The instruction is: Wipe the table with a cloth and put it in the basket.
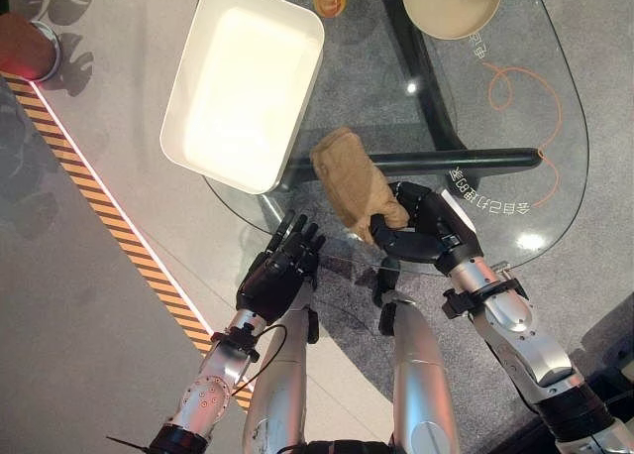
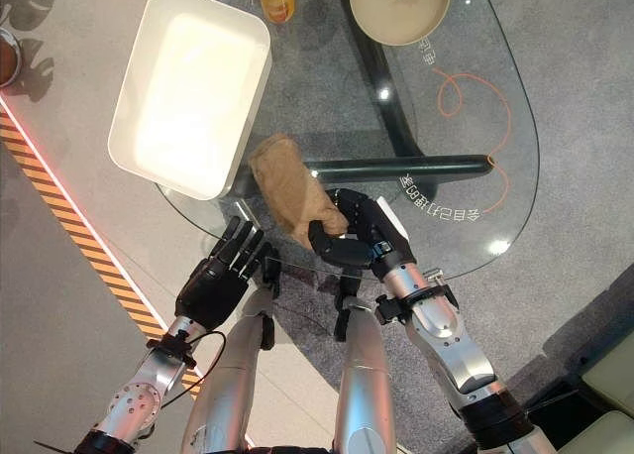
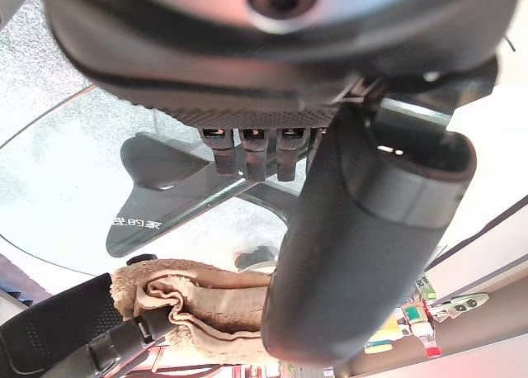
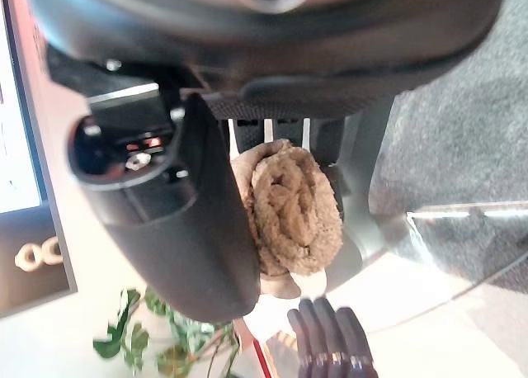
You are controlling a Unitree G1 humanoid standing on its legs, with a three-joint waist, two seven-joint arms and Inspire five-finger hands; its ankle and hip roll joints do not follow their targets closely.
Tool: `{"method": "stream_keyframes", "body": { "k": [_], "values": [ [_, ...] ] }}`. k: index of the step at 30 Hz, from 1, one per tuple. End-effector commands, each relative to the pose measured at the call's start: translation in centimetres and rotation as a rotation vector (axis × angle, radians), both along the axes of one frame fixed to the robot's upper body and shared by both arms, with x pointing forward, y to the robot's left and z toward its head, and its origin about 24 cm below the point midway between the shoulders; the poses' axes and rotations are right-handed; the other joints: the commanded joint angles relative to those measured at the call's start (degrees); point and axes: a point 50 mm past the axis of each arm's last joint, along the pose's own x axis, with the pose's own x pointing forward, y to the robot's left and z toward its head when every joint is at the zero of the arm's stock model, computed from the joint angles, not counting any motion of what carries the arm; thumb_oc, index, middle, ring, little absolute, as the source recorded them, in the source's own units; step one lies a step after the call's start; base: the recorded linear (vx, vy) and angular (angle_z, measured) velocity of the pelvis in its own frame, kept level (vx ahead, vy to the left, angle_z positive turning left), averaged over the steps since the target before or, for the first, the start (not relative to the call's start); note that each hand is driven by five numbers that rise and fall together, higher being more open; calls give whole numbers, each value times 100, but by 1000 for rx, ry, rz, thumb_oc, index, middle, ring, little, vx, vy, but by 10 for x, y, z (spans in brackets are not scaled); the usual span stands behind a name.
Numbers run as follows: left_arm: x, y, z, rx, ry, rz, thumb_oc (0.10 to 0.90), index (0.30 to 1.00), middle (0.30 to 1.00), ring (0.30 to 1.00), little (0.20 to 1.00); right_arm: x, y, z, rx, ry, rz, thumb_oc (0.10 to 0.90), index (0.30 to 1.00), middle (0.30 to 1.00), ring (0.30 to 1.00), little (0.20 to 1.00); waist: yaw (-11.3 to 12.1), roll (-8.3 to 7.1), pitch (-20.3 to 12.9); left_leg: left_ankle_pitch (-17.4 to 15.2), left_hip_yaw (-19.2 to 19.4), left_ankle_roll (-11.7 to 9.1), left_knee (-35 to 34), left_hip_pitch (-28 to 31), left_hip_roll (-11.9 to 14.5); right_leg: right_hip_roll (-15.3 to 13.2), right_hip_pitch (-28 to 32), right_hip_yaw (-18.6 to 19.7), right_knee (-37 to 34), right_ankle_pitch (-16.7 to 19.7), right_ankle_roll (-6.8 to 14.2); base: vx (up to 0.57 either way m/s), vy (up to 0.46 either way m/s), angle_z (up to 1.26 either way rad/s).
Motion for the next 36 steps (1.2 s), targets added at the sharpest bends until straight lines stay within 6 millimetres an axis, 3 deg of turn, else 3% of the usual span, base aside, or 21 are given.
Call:
{"method": "stream_keyframes", "body": {
  "k": [1,17,24,36],
  "values": [
    [3,2,34,14,-143,3,800,900,900,900,900,-28,34,75,115,-380,301,100,300,300,300,200,-18,-164,-152,-1256,562,119,1149,32,-187,378,292,-232,-1013,683,171,0,0,0],
    [13,-13,64,2,-248,-44,800,900,900,900,900,-27,51,67,47,-333,351,100,300,300,300,200,-83,-140,-152,-1241,555,95,1250,-158,-217,370,100,-182,-959,693,162,1,2,0],
    [9,-20,76,-64,-317,-79,800,900,900,900,900,-22,53,57,-58,-297,297,100,300,300,300,200,-82,-110,-152,-1245,567,93,1250,-212,-246,366,53,-164,-976,696,151,2,5,0],
    [3,-35,94,-142,-414,-177,800,900,900,900,900,-24,66,50,-140,-255,351,100,300,300,300,200,-61,-111,-152,-1240,549,106,1217,-238,-291,361,14,-154,-996,715,155,0,0,0]
  ]
}}
